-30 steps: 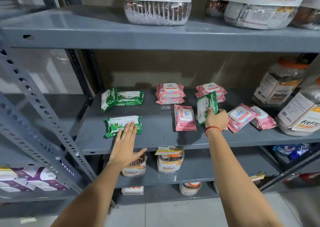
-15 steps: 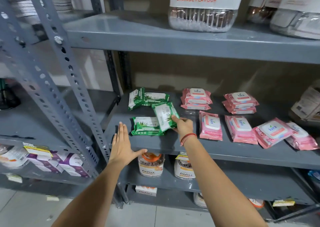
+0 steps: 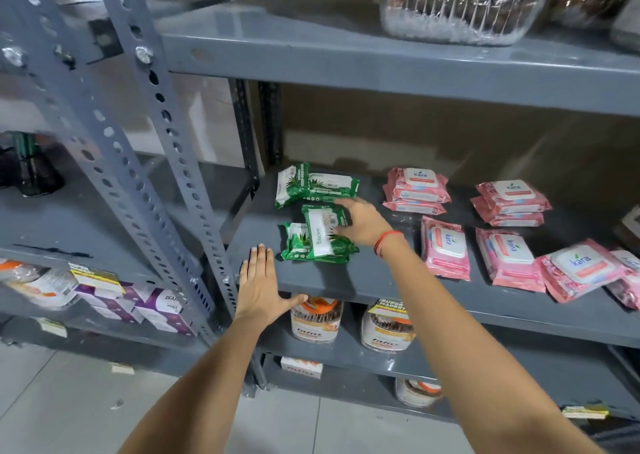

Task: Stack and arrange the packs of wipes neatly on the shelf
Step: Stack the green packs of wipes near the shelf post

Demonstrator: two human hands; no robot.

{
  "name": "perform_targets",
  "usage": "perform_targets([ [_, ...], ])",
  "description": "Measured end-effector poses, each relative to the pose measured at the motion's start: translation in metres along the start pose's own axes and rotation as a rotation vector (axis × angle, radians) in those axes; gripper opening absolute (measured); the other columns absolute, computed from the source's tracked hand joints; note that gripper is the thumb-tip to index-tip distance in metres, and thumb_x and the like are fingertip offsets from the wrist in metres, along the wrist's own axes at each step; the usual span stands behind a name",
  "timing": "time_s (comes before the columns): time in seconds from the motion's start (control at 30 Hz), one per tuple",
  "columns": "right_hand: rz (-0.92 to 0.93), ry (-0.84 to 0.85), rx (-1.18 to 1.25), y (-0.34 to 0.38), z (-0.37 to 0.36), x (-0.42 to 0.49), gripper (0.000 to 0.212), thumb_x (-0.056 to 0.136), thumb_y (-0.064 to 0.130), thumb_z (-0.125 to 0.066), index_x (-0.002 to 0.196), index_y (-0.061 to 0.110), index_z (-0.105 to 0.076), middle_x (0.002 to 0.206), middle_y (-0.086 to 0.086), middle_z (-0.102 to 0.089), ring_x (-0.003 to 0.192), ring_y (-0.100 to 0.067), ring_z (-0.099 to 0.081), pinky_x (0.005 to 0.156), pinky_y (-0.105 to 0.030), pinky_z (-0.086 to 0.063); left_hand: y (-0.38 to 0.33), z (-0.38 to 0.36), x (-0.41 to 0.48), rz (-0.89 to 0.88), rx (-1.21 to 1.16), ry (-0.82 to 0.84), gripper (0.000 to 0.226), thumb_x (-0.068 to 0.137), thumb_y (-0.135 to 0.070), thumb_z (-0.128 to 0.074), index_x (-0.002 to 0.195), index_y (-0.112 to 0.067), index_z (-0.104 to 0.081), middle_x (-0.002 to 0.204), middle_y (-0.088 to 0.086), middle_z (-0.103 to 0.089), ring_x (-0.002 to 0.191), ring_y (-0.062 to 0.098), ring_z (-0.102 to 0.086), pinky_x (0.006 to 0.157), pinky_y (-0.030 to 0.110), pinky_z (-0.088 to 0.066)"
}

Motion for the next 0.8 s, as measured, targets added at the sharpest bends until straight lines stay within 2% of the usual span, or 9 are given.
perform_targets([
  [0.07, 0.16, 0.236, -0.08, 0.007, 0.015, 0.01, 0.076, 0.08, 0.019, -0.074, 0.145, 0.019, -0.035, 0.152, -0.008, -0.035, 0.14, -0.024, -0.031, 0.115, -0.035, -0.024, 0.0, 0.0, 0.0, -0.002, -0.009, -0.009, 0.125, 0.068, -0.084, -0.044, 0.146, -0.001, 0.008, 0.158, 0.016, 0.008, 0.145, 0.027, 0.01, 0.117, 0.042, 0.004],
  [0.13, 0.184, 0.431, -0.166, 0.012, 0.021, 0.019, 0.082, 0.075, 0.019, -0.078, 0.145, 0.023, -0.035, 0.153, -0.003, -0.033, 0.14, -0.022, -0.031, 0.114, -0.036, -0.024, -0.001, 0.001, -0.001, -0.003, -0.009, -0.014, 0.124, 0.068, -0.085, -0.042, 0.146, -0.002, 0.007, 0.158, 0.016, 0.007, 0.145, 0.027, 0.009, 0.117, 0.041, 0.005],
  [0.2, 0.188, 0.549, -0.258, 0.015, 0.018, 0.024, 0.083, 0.074, 0.016, -0.078, 0.145, 0.024, -0.035, 0.155, -0.003, -0.029, 0.14, -0.023, -0.032, 0.113, -0.036, -0.026, -0.001, 0.001, -0.001, -0.003, -0.01, -0.016, 0.124, 0.068, -0.085, -0.04, 0.146, -0.002, 0.007, 0.158, 0.016, 0.007, 0.145, 0.027, 0.009, 0.116, 0.041, 0.005],
  [0.27, 0.181, 0.599, -0.27, 0.016, 0.01, 0.027, 0.083, 0.074, 0.014, -0.078, 0.145, 0.024, -0.035, 0.156, -0.003, -0.026, 0.139, -0.024, -0.032, 0.113, -0.036, -0.027, -0.001, 0.001, -0.001, -0.003, -0.015, -0.015, 0.123, 0.068, -0.086, -0.038, 0.147, -0.002, 0.006, 0.158, 0.016, 0.006, 0.145, 0.027, 0.008, 0.116, 0.041, 0.006],
  [0.37, 0.177, 0.531, -0.269, 0.017, 0.001, 0.029, 0.082, 0.075, 0.023, -0.079, 0.145, 0.025, -0.036, 0.152, -0.003, -0.034, 0.139, -0.026, -0.032, 0.115, -0.042, -0.027, -0.001, 0.001, 0.0, -0.006, -0.021, -0.015, 0.123, 0.068, -0.087, -0.035, 0.147, -0.001, 0.006, 0.158, 0.017, 0.006, 0.145, 0.027, 0.008, 0.116, 0.04, 0.006],
  [0.5, 0.13, 0.373, -0.448, 0.026, -0.013, 0.029, 0.084, 0.076, 0.054, -0.069, 0.146, 0.024, -0.033, 0.147, -0.012, -0.038, 0.135, -0.033, -0.029, 0.113, -0.044, -0.025, 0.0, 0.0, 0.0, -0.013, -0.025, -0.023, 0.123, 0.067, -0.087, -0.033, 0.147, -0.002, 0.003, 0.158, 0.017, 0.003, 0.146, 0.027, 0.006, 0.116, 0.041, 0.005],
  [0.67, -0.145, 0.128, -0.5, 0.048, -0.039, 0.017, 0.083, 0.08, 0.074, -0.042, 0.139, 0.017, -0.043, 0.145, -0.019, -0.032, 0.134, -0.037, -0.028, 0.103, -0.045, -0.036, 0.002, -0.002, 0.002, -0.009, -0.013, -0.018, 0.124, 0.064, -0.089, -0.024, 0.147, -0.003, 0.004, 0.159, 0.015, 0.004, 0.146, 0.026, 0.006, 0.117, 0.042, 0.003],
  [0.73, -0.183, 0.126, -0.514, 0.053, -0.039, 0.016, 0.089, 0.079, 0.079, -0.034, 0.14, 0.016, -0.041, 0.147, -0.019, -0.03, 0.134, -0.036, -0.029, 0.103, -0.045, -0.036, 0.003, -0.003, 0.002, -0.012, -0.024, -0.02, 0.124, 0.062, -0.09, -0.021, 0.147, -0.003, 0.005, 0.158, 0.015, 0.004, 0.146, 0.026, 0.006, 0.118, 0.042, 0.002],
  [0.8, -0.197, 0.22, -0.411, 0.047, -0.025, 0.019, 0.096, 0.074, 0.082, -0.039, 0.146, 0.018, -0.032, 0.153, -0.018, -0.021, 0.139, -0.039, -0.021, 0.108, -0.05, -0.029, 0.003, -0.003, 0.001, -0.018, -0.024, -0.024, 0.126, 0.061, -0.091, -0.017, 0.147, -0.003, 0.005, 0.158, 0.015, 0.004, 0.146, 0.026, 0.007, 0.117, 0.042, 0.004],
])
Point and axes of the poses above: each hand's wrist, its own x-axis towards the middle knuckle, its own z-axis out of the back of the hand, y = z × x, the point moved 1 cm from there along x, towards the middle knuckle
